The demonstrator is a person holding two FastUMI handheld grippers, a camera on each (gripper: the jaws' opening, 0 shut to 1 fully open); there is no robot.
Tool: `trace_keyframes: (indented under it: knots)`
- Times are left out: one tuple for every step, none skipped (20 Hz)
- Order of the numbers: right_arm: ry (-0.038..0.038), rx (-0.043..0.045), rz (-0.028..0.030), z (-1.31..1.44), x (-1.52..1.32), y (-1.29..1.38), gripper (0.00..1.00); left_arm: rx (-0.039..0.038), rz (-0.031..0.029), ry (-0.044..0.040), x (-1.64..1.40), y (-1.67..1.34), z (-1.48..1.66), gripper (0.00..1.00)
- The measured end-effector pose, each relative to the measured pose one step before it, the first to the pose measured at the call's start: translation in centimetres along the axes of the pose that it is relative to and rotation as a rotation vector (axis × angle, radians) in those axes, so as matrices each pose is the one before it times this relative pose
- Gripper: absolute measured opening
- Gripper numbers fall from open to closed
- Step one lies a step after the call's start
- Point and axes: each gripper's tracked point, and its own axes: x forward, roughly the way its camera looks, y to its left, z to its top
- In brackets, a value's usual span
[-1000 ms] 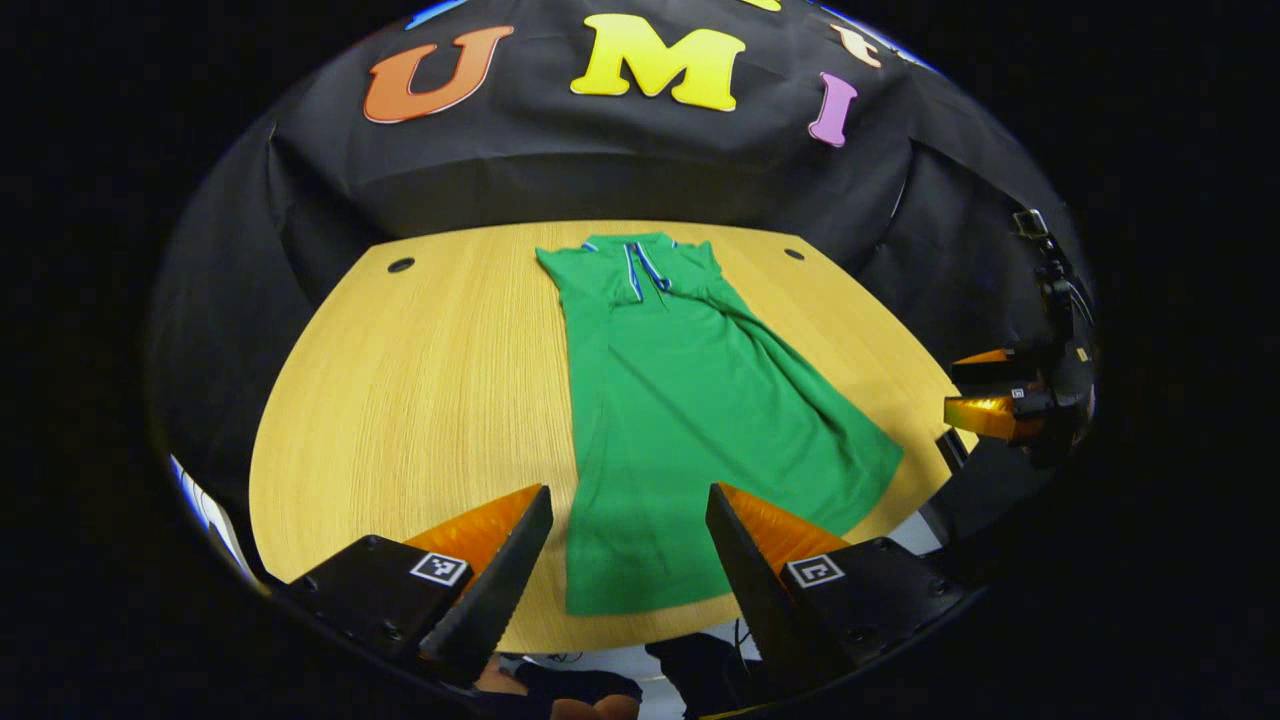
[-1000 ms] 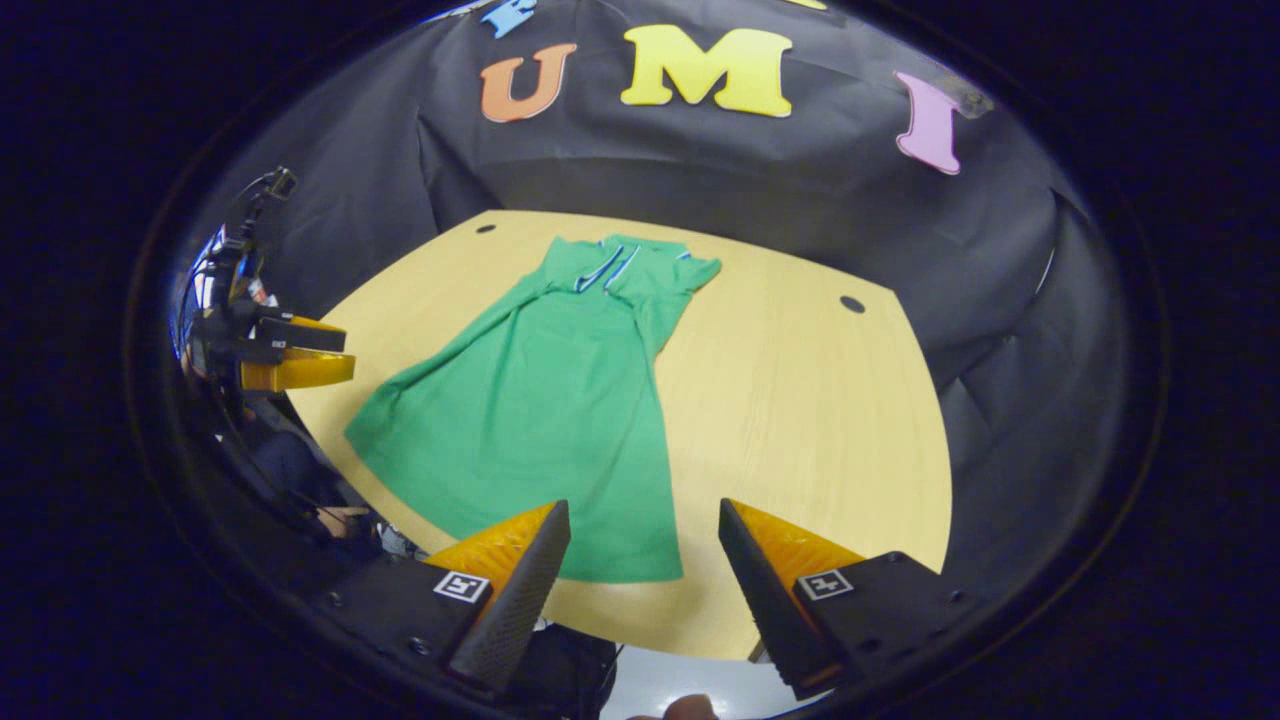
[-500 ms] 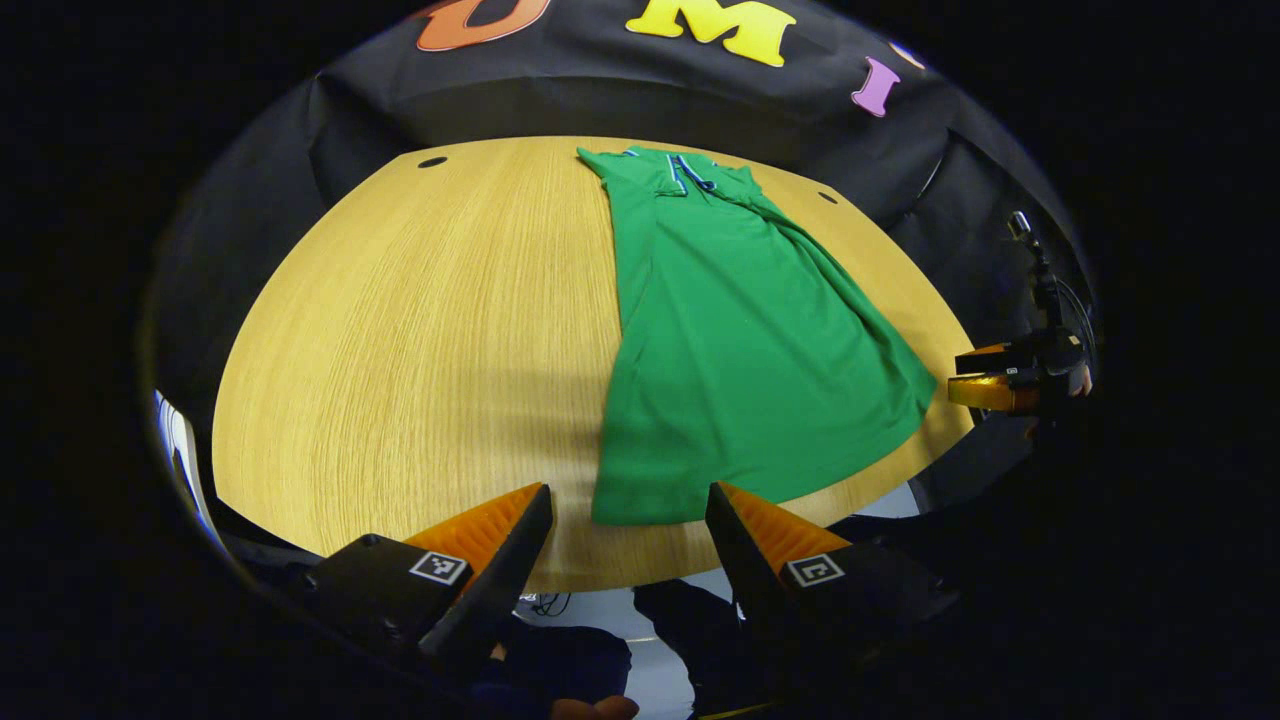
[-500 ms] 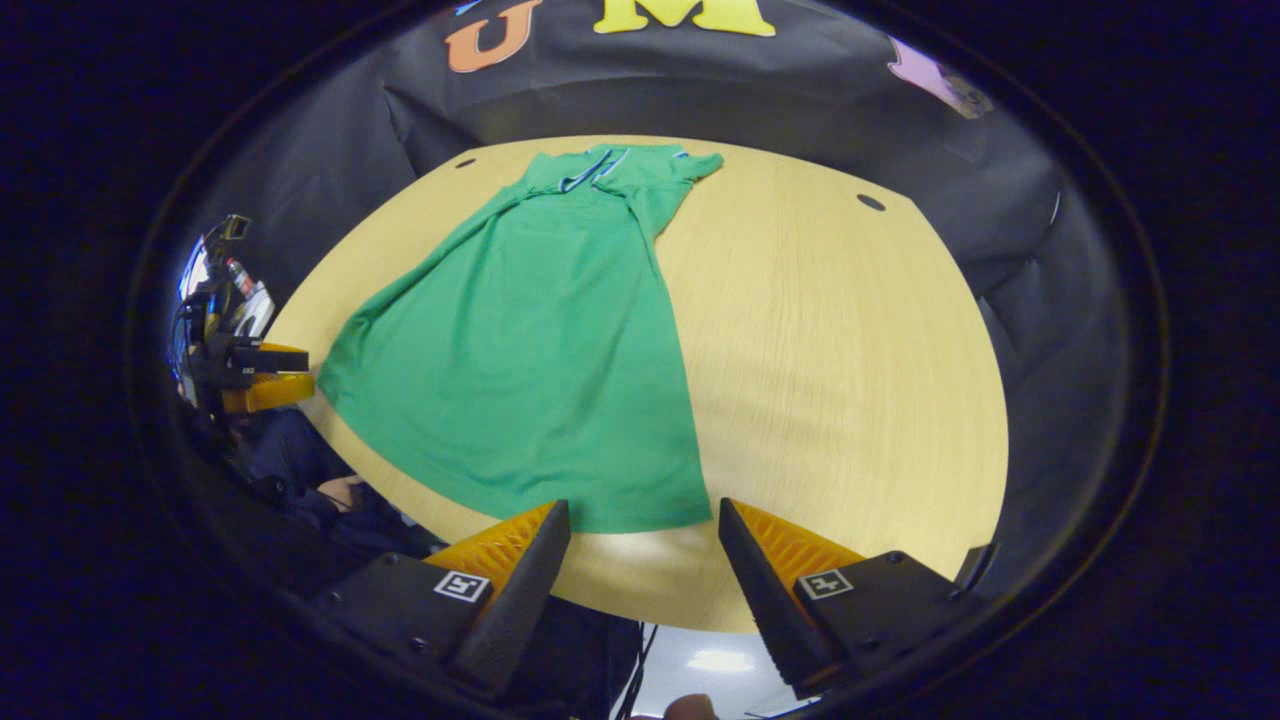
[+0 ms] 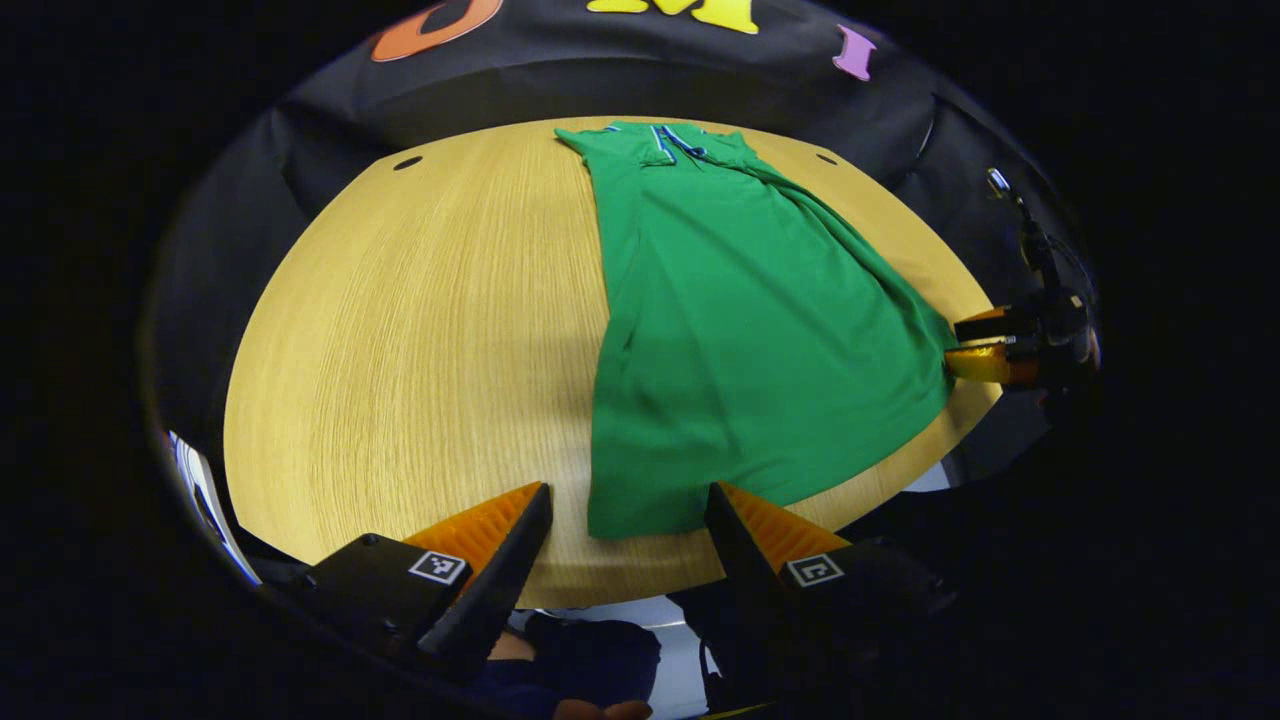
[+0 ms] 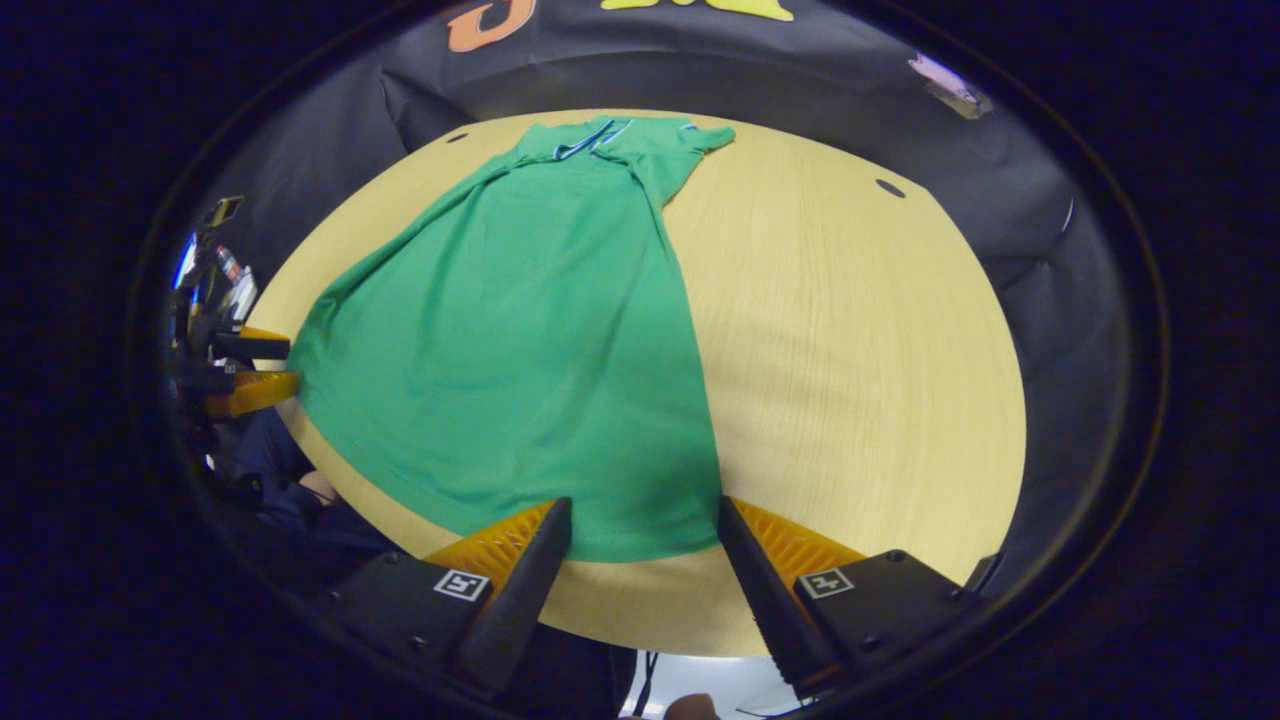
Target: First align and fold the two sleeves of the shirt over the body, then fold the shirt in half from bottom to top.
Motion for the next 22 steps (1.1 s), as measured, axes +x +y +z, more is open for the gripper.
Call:
trace_keyframes:
  knots:
    - [0.00199, -0.00027, -0.00531, 0.063, 0.072, 0.037, 0.96, 0.0231, 0.01822, 0.00116, 0.078, -0.055, -0.032, 1.0]
    - [0.00043, 0.00148, -0.00072, -0.024, 0.038, 0.041, 0.96, -0.00018, 0.00328, -0.00374, 0.127, -0.185, 0.108, 1.0]
    - [0.00355, 0.00002, 0.00196, -0.007, -0.019, -0.003, 0.96, -0.01254, 0.00337, -0.00336, 0.152, -0.022, 0.142, 1.0]
    - [-0.00322, 0.00162, 0.00148, 0.005, -0.05, -0.002, 0.96, -0.00398, 0.00027, 0.00147, -0.063, -0.074, 0.081, 1.0]
    - [0.00014, -0.00356, 0.00145, -0.019, 0.006, 0.0, 0.96, 0.00406, -0.00006, 0.00301, -0.007, 0.071, -0.127, 1.0]
    - [0.00065, -0.00126, 0.00086, -0.011, 0.036, 0.004, 0.96, 0.00046, 0.00137, 0.00617, 0.097, 0.086, -0.028, 1.0]
    - [0.00278, -0.00122, 0.00225, 0.001, -0.072, -0.002, 0.96, -0.0016, 0.00114, 0.00481, -0.054, 0.002, 0.027, 1.0]
    - [-0.00063, -0.00282, 0.00212, -0.03, 0.026, -0.03, 0.94, -0.00137, 0.00291, 0.00836, -0.021, -0.041, -0.035, 1.0]
    - [-0.00303, -0.00513, 0.00226, 0.055, 0.006, 0.031, 0.96, -0.00867, 0.00162, 0.00723, 0.048, -0.203, 0.078, 1.0]
    - [-0.01063, -0.0041, 0.00183, 0.303, 0.095, -0.027, 0.96, -0.00663, 0.00189, 0.00477, 0.041, -0.232, 0.066, 0.98]
    - [0.00203, -0.00233, 0.00179, -0.136, -0.016, 0.079, 0.8, 0.00584, -0.00289, 0.00271, -0.014, -0.558, 0.059, 0.89]
    - [0.003, -0.00223, 0.00213, -0.045, 0.007, -0.087, 0.64, 0.01494, -0.00581, 0.00322, 0.241, -0.635, -0.043, 0.76]
    - [-0.00867, -0.00289, -0.00123, 0.36, -0.052, -0.121, 0.64, 0.01129, -0.01479, 0.00586, 0.241, -0.667, 0.244, 0.66]
    - [-0.01506, 0.02398, -0.00517, 0.033, 0.016, -0.197, 0.37, 0.00024, 0.0005, 0.00636, -0.121, -0.448, -0.027, 0.49]
    - [-0.0053, 0.008, -0.00335, -0.093, 0.142, 0.076, 0.1, -0.00105, -0.00904, 0.00211, -0.182, -0.417, 0.098, 0.33]
    - [0.00194, -0.01905, -0.00031, 0.064, 0.102, -0.019, 0.1, -0.01292, -0.01579, -0.00312, 0.034, -0.507, 0.165, 0.19]
    - [-0.00715, -0.00086, -0.0005, 0.075, -0.143, 0.098, 0.1, -0.02555, -0.03499, -0.00847, -0.029, -0.732, 0.071, 0.1]
    - [0.0156, 0.00164, -0.0014, 0.144, 0.075, 0.051, 0.0, -0.02471, -0.02924, -0.00099, -0.166, -0.565, 0.091, 0.05]
    - [0.01024, -0.00051, 0.02018, 0.032, -0.038, 0.117, 0.02, -0.01673, -0.03175, 0.00476, 0.152, -0.394, -0.158, 0.04]
    - [0.00711, 0.03299, 0.02598, 0.108, -0.375, 0.232, 0.03, -0.00898, -0.00658, -0.00639, -0.182, -0.006, 0.222, 0.03]
    - [-0.00687, 0.06293, 0.02983, 0.376, -0.525, 0.202, 0.02, -0.01233, -0.02103, -0.00519, -0.489, -0.163, 0.105, 0.03]
    - [-0.00397, 0.04778, 0.022, 0.449, -0.499, -0.041, 0.02, -0.00684, -0.01166, -0.01268, -0.616, -0.031, 0.319, 0.04]
